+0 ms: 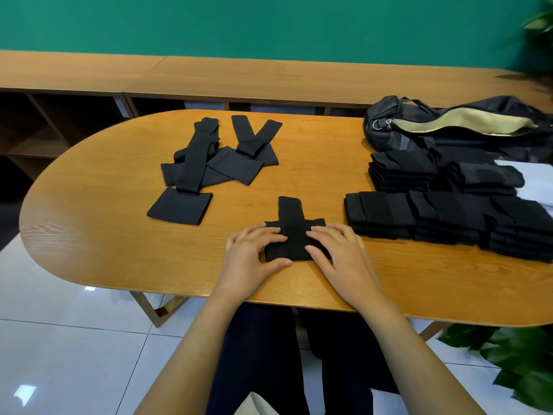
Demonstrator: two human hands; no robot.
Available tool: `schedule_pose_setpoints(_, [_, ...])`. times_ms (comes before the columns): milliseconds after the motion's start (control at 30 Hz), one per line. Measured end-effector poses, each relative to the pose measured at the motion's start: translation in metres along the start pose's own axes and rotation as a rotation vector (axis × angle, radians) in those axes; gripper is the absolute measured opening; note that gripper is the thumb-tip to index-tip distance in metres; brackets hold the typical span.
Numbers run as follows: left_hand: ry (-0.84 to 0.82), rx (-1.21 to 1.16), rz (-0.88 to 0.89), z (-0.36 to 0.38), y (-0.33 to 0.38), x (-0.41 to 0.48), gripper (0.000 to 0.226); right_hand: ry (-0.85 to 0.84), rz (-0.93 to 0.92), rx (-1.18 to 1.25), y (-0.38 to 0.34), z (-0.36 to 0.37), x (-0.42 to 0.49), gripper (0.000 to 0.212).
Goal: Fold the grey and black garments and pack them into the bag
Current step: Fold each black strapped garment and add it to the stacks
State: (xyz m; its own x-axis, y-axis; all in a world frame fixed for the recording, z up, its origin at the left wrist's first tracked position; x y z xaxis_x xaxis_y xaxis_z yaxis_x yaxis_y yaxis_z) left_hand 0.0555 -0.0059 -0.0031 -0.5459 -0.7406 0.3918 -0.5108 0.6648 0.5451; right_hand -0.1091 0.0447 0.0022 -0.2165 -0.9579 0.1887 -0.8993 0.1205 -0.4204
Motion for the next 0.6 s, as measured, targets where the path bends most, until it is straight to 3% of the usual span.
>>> schedule_pose_setpoints(200, [0.045, -0.049, 0.0, -0.003, 0.0018, -0.001, 0.048, -0.029, -0.034, 0.027, -0.0034, -0.0003, -0.0017, 0.056])
schedule_pose_setpoints(467, [0.079, -0.08, 0.039, -0.0052, 0.0047, -0.0008, 0.042, 0.053, -0.126, 0.051, -0.0072, -0.0074, -0.0046, 0.025])
schedule_pose_setpoints(600, [0.046, -0.066, 0.063, -0.0014, 0.0056, -0.0008, 0.054, 0.057, -0.116, 0.103, -0.006, -0.0093, -0.0044, 0.024])
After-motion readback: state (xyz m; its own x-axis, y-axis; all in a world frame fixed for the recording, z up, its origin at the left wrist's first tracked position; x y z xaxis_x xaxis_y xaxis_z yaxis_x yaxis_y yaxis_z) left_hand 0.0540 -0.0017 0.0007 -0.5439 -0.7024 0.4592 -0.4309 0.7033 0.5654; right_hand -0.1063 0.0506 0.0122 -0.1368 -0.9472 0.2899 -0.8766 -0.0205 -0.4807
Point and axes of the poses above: each hand's wrist, its own x-axis towards the middle knuckle, its own z-axis out of the palm, y = z × x, the point moved 9 cm from there along x, towards the middle knuckle, and after that the axes turned 11 degrees about z, right-handed, at the moved point
